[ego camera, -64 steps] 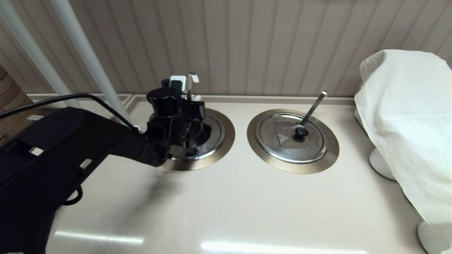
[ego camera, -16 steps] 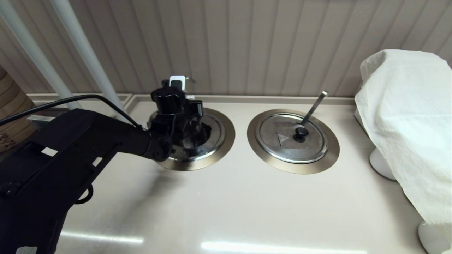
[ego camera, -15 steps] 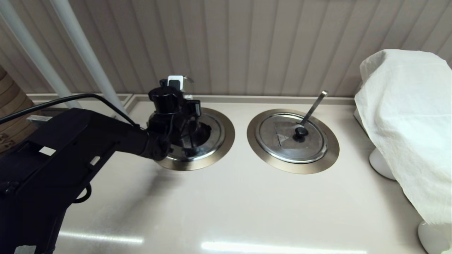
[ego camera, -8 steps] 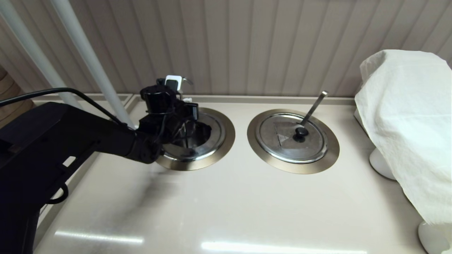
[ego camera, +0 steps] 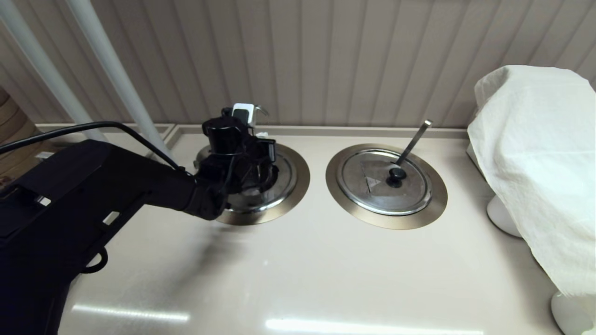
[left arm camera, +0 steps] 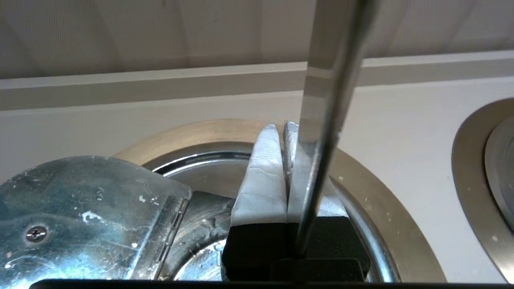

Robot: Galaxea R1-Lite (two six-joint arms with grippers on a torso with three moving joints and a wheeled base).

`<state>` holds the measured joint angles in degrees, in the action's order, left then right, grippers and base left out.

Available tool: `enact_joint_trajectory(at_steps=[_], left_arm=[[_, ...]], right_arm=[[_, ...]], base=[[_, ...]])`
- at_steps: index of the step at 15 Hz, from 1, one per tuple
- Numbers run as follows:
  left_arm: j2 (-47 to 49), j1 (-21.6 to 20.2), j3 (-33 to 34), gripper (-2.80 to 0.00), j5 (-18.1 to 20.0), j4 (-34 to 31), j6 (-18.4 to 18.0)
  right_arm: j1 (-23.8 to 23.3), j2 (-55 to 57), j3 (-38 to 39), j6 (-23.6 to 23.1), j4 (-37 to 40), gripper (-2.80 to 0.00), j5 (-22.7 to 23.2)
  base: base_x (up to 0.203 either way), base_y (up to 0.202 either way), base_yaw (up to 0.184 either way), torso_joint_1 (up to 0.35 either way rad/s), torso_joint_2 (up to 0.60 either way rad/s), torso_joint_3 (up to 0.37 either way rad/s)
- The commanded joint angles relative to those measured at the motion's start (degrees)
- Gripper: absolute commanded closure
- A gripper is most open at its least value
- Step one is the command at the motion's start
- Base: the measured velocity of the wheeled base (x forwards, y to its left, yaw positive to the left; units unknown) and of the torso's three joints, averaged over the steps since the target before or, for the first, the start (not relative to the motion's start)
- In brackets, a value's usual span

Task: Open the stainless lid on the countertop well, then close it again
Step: Stir with a spoon

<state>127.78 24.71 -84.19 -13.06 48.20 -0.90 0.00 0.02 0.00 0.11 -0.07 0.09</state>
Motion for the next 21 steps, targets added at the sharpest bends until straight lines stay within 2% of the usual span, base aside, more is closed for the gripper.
enact_joint_trajectory(at_steps=[1, 5, 9, 13, 15, 21], left_arm=[[2.08, 0.08, -2.65, 0.00, -0.19, 0.19, 1.77], [3.52, -0.95, -5.29, 0.00, -0.95, -0.06, 2.46], [3.02, -3.93, -5.32, 0.00, -1.09, -1.27, 0.69], [0.01, -5.10, -0.65, 0.00, -0.40, -1.26, -2.35], [-0.36, -4.19, 0.72, 0.00, 0.13, -1.36, -2.53], [3.05, -2.21, -2.30, 0.00, -0.42, -0.23, -2.09]], right_arm=[[0.00, -0.02, 0.00, 0.01, -0.01, -2.80, 0.00], [0.00, -0.02, 0.00, 0.07, -0.01, -2.80, 0.01], [0.00, -0.02, 0.00, 0.02, -0.01, -2.80, 0.00], [0.00, -0.02, 0.00, 0.07, -0.01, -2.80, 0.00], [0.00, -0.02, 0.00, -0.02, -0.01, -2.80, 0.00], [0.00, -0.02, 0.00, 0.06, -0.01, -2.80, 0.00]], base=[[0.000, 0.000, 0.000, 0.000, 0.00, 0.000], [0.000, 0.000, 0.000, 0.000, 0.00, 0.000], [0.000, 0.000, 0.000, 0.000, 0.00, 0.000], [0.000, 0.000, 0.000, 0.000, 0.00, 0.000], [0.000, 0.000, 0.000, 0.000, 0.00, 0.000], [0.000, 0.000, 0.000, 0.000, 0.00, 0.000]])
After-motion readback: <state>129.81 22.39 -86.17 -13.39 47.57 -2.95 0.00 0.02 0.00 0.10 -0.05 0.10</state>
